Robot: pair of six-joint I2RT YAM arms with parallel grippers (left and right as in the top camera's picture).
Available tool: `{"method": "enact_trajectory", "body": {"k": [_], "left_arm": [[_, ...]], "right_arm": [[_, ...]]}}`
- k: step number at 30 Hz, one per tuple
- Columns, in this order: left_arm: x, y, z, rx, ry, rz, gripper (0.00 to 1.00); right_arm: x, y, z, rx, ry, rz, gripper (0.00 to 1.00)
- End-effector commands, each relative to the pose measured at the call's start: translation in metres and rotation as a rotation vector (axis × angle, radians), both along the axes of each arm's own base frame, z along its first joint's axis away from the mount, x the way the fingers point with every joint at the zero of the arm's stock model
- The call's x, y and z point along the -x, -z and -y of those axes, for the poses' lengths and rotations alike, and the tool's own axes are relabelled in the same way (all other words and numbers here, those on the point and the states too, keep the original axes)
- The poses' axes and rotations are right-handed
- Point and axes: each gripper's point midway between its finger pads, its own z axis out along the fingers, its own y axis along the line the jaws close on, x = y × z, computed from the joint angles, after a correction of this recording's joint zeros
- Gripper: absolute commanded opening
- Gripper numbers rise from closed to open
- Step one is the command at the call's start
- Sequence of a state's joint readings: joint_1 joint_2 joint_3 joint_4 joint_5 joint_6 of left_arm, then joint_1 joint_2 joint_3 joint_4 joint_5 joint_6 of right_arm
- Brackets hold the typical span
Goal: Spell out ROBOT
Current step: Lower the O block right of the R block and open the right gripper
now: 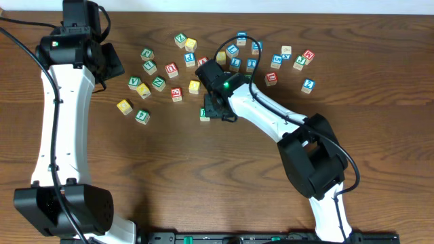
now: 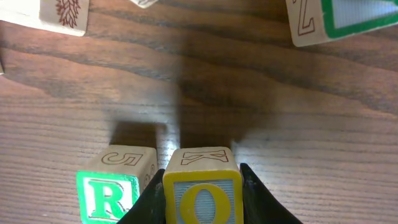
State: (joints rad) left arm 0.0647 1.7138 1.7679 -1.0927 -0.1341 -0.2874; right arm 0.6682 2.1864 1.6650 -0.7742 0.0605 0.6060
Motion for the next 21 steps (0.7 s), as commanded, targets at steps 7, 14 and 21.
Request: {"method": "enact_trajectory", "body": {"k": [7, 14, 21], "left_arm": [[-0.0014, 0.0016, -0.0028, -0.012, -0.006, -0.007, 0.57], [-0.0013, 0.0016, -0.0028, -0.011, -0.005, -0.007, 0.57], [-0.0013, 0.0016, -0.0028, -0.012, -0.006, -0.007, 0.57]], "right_arm": [[0.0127, 0.0130, -0.0049, 0.034, -0.008, -0.024, 0.27], [0.0133, 0.0137, -0.0042, 0.037, -0.008, -0.028, 0.33], [0.0130, 0.0136, -0.0045, 0.035, -0.008, -0.026, 0.36]]}}
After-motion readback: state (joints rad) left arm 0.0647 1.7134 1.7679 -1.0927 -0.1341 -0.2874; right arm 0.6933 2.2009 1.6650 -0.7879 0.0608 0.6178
